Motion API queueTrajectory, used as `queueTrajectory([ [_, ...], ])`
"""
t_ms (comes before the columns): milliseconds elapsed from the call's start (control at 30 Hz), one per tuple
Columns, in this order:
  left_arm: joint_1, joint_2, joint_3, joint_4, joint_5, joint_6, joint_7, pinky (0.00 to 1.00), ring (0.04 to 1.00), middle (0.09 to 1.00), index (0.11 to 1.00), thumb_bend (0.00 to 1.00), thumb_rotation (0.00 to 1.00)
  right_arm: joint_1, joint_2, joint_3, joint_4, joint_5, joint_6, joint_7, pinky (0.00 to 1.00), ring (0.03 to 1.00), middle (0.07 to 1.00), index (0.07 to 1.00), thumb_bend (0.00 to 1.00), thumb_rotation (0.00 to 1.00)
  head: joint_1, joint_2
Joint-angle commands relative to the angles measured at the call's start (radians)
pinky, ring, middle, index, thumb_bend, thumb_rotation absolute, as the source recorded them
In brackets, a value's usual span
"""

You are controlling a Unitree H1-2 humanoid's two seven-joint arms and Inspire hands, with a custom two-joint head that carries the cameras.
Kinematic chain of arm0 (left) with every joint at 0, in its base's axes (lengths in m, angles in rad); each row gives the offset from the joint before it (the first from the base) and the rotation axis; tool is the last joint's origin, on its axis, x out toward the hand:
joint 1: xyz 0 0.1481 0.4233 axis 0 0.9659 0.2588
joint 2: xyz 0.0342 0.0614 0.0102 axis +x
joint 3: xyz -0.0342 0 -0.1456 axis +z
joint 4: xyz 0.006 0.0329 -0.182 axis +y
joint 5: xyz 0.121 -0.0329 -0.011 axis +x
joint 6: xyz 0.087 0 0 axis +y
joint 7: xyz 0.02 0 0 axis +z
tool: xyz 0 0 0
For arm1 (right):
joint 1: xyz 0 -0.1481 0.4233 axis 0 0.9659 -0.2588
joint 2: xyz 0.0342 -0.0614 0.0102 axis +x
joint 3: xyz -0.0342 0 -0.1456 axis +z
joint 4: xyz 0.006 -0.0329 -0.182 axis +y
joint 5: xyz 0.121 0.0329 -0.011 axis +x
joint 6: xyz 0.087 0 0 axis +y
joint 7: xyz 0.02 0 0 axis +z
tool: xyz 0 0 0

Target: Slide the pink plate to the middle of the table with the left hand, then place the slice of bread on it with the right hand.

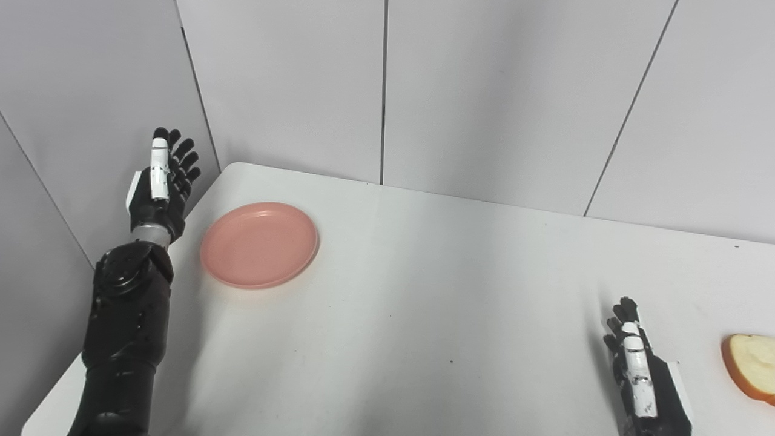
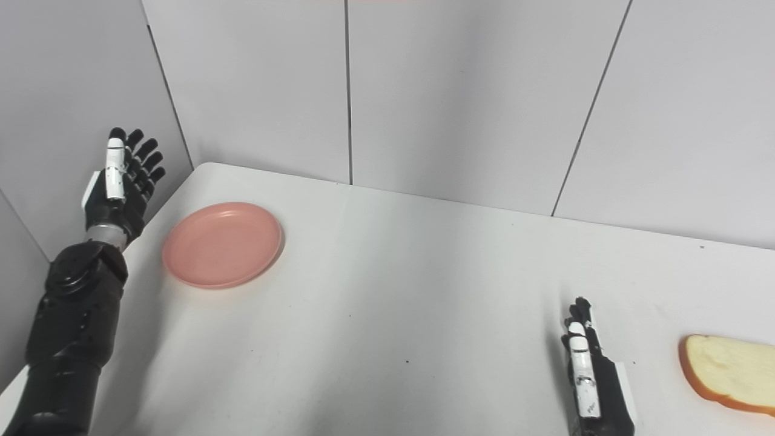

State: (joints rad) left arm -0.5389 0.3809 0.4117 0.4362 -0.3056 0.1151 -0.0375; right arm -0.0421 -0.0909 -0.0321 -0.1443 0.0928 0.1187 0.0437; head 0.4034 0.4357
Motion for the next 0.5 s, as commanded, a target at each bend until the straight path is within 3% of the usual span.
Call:
queueTrajectory([
  [0,-0.036,0.030,0.008,-0.011,-0.004,-0.037,0.009,0.95,0.942,0.940,0.937,0.56,1.00,-0.007,-0.007,-0.004,-0.016,0.002,-0.015,0.008,1.00,1.000,1.000,1.000,0.04,1.00,0.001,0.001],
  [467,-0.021,0.018,0.002,0.040,-0.007,-0.040,0.021,0.96,0.954,0.951,0.937,0.55,1.00,-0.002,-0.006,-0.005,-0.026,0.002,-0.018,0.013,1.00,1.000,1.000,1.000,0.04,1.00,0.007,0.011],
])
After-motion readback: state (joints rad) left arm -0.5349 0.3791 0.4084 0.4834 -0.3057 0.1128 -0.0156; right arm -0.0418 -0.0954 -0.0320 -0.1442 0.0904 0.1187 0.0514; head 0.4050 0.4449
